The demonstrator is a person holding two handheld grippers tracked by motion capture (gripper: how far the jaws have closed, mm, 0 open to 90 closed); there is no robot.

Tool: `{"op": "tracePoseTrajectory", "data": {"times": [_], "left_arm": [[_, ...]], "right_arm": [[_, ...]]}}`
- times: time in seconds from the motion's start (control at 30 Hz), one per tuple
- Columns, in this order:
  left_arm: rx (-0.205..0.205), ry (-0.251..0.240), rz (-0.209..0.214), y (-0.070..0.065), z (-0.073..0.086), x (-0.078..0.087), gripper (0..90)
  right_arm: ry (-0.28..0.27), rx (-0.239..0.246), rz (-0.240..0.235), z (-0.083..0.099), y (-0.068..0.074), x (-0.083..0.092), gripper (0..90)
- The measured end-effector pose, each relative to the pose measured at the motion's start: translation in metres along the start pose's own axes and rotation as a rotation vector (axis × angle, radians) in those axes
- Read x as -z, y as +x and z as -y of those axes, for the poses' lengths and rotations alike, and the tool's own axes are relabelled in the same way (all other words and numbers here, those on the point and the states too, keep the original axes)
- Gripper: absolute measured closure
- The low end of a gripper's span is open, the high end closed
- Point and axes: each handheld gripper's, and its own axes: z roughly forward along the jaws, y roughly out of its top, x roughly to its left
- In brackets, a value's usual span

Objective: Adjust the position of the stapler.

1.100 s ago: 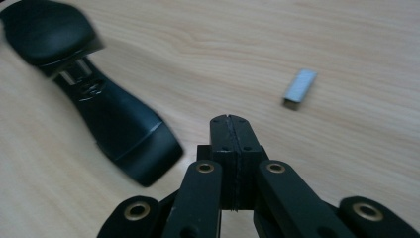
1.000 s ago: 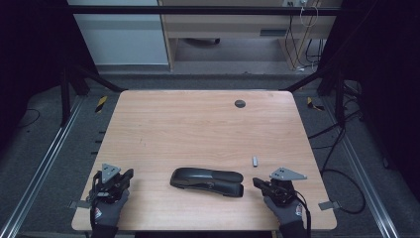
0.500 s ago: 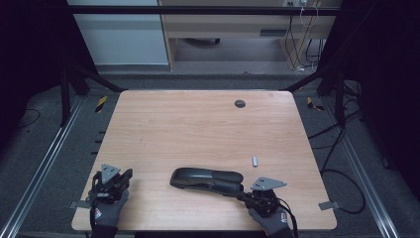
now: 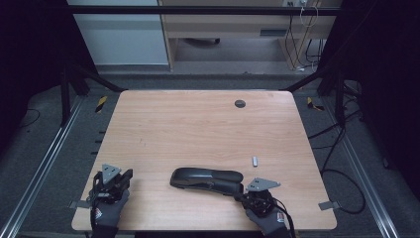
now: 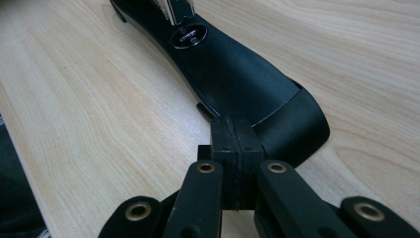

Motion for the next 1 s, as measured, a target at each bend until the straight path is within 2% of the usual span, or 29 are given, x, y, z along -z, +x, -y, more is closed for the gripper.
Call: {"op": "tracePoseTrajectory", "data": {"times": [0.53, 0.77, 0.87, 1.0], "left_arm": [[-0.004, -0.001, 0.001, -0.002, 0.000, -0.001, 89.4], [-0.009, -0.007, 0.003, -0.003, -0.001, 0.000, 89.3], [-0.015, -0.012, 0.008, -0.004, -0.002, 0.002, 88.5], [-0.032, -0.025, 0.014, -0.008, -0.005, 0.004, 86.4]], "right_arm": [[-0.025, -0.023, 0.042, -0.003, -0.008, -0.005, 90.0], [-0.027, -0.015, 0.051, -0.003, -0.007, -0.005, 90.0], [-0.067, -0.016, 0.050, -0.004, -0.008, 0.002, 90.0], [-0.090, -0.027, 0.063, -0.003, -0.012, 0.007, 90.0]]}}
